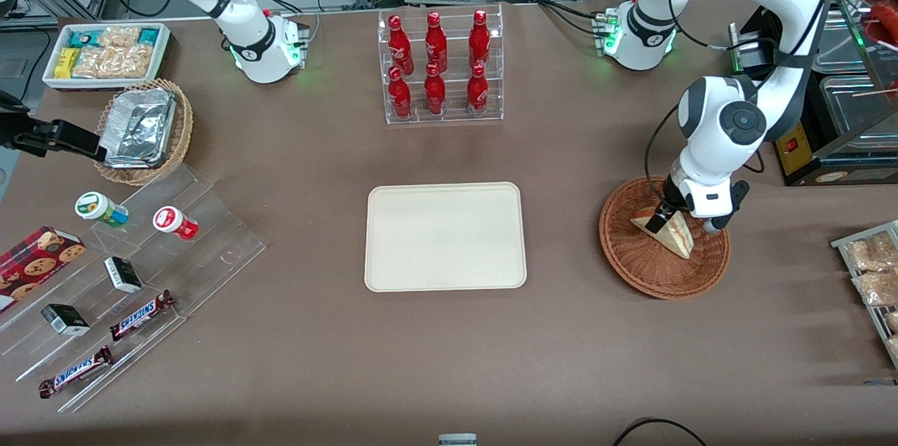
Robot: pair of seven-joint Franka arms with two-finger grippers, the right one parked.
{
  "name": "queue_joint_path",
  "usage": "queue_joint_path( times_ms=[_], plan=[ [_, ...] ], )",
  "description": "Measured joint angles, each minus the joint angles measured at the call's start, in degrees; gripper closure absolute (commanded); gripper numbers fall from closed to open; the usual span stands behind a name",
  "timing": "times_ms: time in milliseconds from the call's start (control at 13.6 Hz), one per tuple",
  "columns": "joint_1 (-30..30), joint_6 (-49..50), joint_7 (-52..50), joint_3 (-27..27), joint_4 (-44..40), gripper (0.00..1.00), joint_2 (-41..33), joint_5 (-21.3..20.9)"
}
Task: Place sandwich from basket to tray
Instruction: 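Lower the left gripper and close it on the sandwich, then lift the sandwich and carry it over the cream tray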
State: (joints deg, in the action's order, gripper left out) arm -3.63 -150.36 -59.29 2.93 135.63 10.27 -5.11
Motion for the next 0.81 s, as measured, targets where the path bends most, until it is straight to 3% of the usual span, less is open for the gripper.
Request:
queue_joint_path(
  times_ms=[74,147,221,663,811],
  plan=[
    [0.1,-0.8,0.0,-0.8,0.0,0.62,0.5,-0.8],
    [0.1,-1.4,0.0,-1.4,0.0,0.90,0.9,-1.1],
    [0.1,-1.8,-0.3,-1.7,0.0,1.00,1.2,-1.2],
    [-0.3,-1.9,-4.5,-1.4,-0.5,1.00,1.2,-1.7],
    [-1.2,2.3,-3.8,-1.1,-1.6,1.00,-0.8,-2.5]
  ],
)
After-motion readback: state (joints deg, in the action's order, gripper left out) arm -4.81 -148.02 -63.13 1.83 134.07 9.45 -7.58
